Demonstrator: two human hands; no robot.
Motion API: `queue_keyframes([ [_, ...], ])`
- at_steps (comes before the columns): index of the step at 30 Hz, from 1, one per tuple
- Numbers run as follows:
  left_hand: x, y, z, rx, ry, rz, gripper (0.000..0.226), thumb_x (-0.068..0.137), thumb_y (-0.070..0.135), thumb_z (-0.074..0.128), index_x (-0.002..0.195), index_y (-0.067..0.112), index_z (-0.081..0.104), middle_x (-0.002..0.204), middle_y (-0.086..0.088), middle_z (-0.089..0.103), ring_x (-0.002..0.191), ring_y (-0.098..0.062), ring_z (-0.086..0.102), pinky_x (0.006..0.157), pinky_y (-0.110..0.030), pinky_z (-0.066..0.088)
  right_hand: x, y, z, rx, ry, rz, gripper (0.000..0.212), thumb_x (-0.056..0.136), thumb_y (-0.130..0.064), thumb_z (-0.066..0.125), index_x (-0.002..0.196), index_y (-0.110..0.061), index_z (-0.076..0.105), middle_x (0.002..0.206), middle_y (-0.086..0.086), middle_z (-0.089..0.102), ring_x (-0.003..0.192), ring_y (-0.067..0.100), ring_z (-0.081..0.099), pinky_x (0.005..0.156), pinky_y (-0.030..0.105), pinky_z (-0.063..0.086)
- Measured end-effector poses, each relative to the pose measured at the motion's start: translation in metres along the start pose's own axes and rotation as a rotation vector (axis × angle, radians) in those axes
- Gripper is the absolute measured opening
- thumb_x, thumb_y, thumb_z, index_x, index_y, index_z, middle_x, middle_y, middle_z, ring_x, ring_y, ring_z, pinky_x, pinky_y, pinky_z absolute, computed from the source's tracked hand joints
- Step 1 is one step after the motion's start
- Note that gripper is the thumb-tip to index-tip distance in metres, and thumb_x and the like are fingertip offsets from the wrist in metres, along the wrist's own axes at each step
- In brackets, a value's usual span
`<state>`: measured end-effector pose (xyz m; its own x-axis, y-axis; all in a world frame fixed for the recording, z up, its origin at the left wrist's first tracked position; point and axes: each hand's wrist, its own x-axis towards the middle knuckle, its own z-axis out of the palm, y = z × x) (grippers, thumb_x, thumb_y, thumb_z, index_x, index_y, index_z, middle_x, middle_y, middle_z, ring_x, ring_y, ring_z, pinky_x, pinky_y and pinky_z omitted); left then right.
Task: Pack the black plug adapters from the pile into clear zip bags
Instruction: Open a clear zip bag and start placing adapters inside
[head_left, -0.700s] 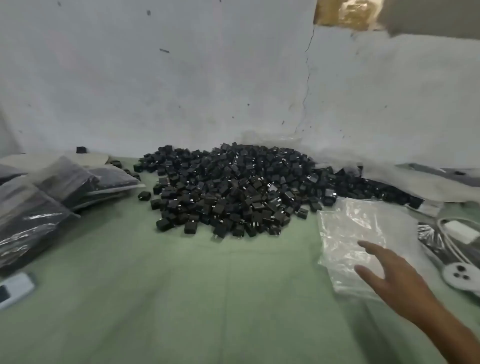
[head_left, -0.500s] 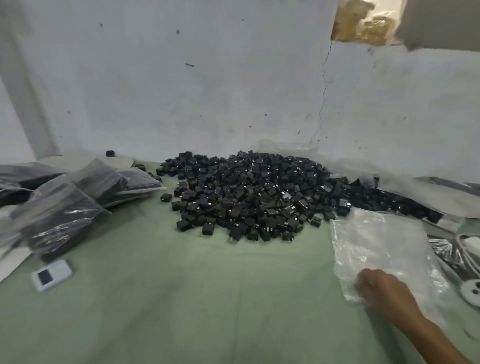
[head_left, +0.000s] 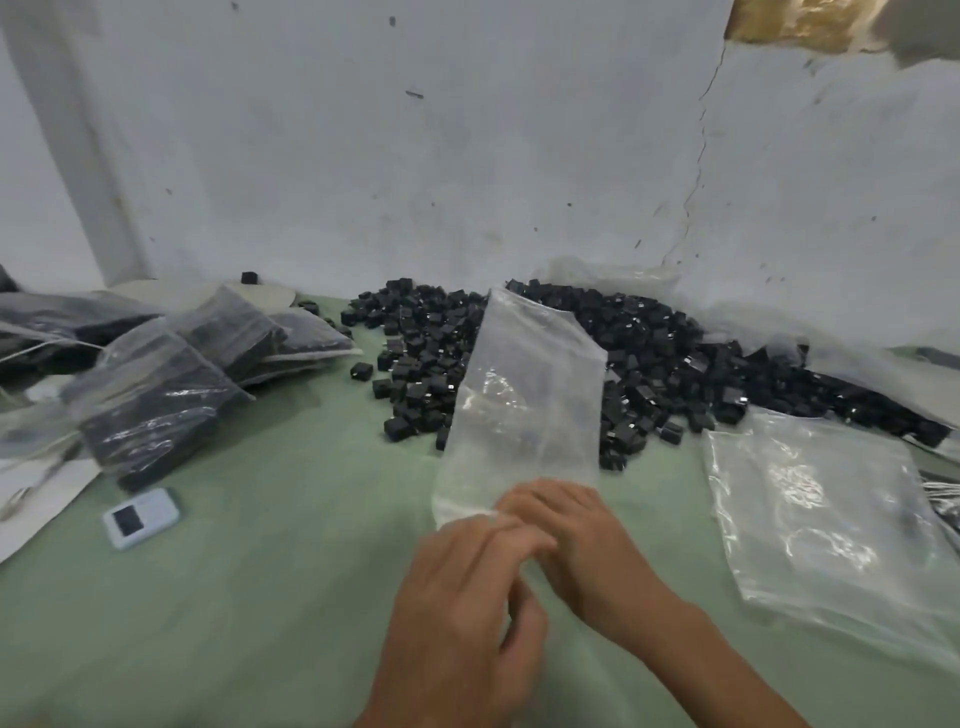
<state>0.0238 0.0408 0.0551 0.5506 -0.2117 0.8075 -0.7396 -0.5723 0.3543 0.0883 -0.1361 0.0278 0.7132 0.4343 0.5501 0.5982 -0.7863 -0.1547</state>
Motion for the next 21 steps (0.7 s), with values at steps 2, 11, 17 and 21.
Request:
queue_keyframes([
  [2, -0.007, -0.024, -0.001, 0.078, -0.239, -0.093, 0.047, 0.074, 0.013, 0.057, 0.120, 0.021, 0.063, 0.119, 0.009, 0.062, 0.112, -0.013, 0.057, 0.101, -0.023, 0.036, 0.014, -0.014, 0.027, -0.032, -0.119, -0.130, 0.023, 0.094, -0.029, 0.050, 0.115, -0.031, 0.058, 0.116, -0.009, 0.065, 0.110, 0.013, 0.056, 0.095, 0.029, 0.041],
  [11, -0.062, -0.102, 0.007, 0.221, -0.545, -0.464, 0.036, 0.102, 0.033, 0.047, 0.137, 0.026, 0.048, 0.131, 0.010, 0.054, 0.120, -0.014, 0.049, 0.100, -0.024, 0.034, -0.003, -0.020, 0.088, 0.189, -0.341, -0.010, 0.034, 0.102, -0.046, 0.040, 0.122, -0.026, 0.058, 0.124, -0.010, 0.060, 0.119, 0.011, 0.051, 0.108, 0.024, 0.033],
  [17, -0.054, -0.101, -0.001, 0.360, -0.494, -0.503, 0.028, 0.106, 0.044, 0.029, 0.114, 0.032, 0.054, 0.113, 0.013, 0.058, 0.107, -0.009, 0.054, 0.090, -0.025, 0.040, -0.031, -0.009, 0.064, 0.168, -0.259, 0.284, 0.045, 0.093, -0.036, 0.059, 0.137, -0.037, 0.050, 0.153, -0.015, 0.032, 0.145, 0.006, 0.023, 0.122, 0.029, 0.013],
  [21, -0.057, -0.085, -0.028, 0.000, -0.569, -0.530, 0.011, 0.102, 0.037, 0.052, 0.105, 0.036, 0.062, 0.107, 0.018, 0.063, 0.102, 0.001, 0.058, 0.093, -0.024, 0.045, -0.013, -0.009, 0.048, 1.127, -0.125, 0.926, 0.034, 0.089, -0.020, 0.056, 0.115, -0.040, 0.065, 0.121, -0.017, 0.069, 0.112, 0.000, 0.063, 0.086, 0.019, 0.052],
])
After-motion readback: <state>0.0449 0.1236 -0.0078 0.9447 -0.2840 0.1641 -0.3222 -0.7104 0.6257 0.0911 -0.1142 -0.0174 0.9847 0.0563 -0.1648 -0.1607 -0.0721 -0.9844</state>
